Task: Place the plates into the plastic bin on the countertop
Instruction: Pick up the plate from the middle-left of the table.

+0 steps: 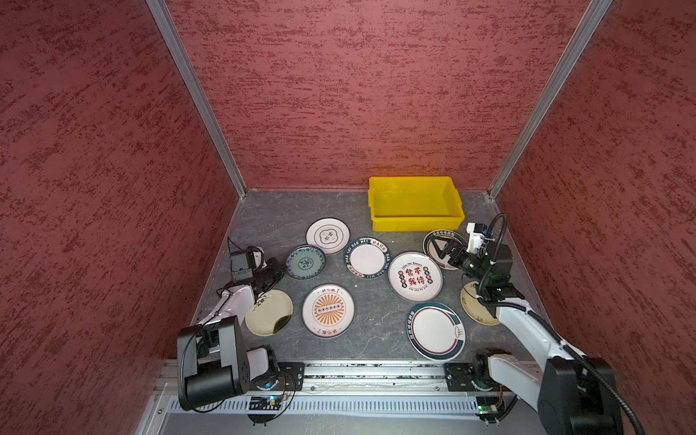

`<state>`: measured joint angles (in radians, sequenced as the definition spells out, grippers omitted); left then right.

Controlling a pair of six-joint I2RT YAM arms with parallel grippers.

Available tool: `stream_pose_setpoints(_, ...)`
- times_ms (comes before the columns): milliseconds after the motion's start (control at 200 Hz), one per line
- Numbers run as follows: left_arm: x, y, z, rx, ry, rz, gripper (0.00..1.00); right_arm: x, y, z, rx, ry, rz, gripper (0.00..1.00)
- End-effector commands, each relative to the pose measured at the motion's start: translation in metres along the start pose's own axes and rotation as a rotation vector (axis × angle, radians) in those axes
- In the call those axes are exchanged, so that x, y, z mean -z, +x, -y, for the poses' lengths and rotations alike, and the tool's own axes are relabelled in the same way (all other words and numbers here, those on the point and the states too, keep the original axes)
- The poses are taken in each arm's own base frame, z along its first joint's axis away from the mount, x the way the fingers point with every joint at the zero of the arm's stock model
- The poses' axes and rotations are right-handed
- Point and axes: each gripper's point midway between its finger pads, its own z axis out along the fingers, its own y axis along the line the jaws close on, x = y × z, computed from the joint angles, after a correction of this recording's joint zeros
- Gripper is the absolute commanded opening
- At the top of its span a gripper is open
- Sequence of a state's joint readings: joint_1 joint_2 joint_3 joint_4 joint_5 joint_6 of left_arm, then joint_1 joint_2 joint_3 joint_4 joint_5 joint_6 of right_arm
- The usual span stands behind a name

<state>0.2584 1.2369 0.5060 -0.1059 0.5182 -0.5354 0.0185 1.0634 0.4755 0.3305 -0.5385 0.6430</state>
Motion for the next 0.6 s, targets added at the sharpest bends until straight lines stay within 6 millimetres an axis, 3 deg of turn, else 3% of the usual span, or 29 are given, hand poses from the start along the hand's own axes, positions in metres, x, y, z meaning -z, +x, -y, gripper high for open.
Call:
stream_pose_setpoints(0, 0.005, -0.005, 0.022, 0.004, 0.071, 0.036, 0.00, -0.002, 0.005, -0.014, -0.005, -0.061, -0.017, 0.99)
stream_pose_setpoints(381, 0.011, 0.002, 0.097, -0.089, 0.161, 0.088, 0.00, -0.031, 0.032, -0.059, 0.010, -0.163, -0.142, 0.95)
stream_pose_setpoints(481, 0.009, 0.004, 0.119, -0.117, 0.189, 0.091, 0.00, -0.038, 0.040, -0.073, 0.003, -0.201, -0.178, 0.89)
stream_pose_setpoints(596, 0.001, 0.013, 0.147, -0.151, 0.238, 0.076, 0.00, -0.044, 0.045, -0.089, -0.016, -0.259, -0.209, 0.73)
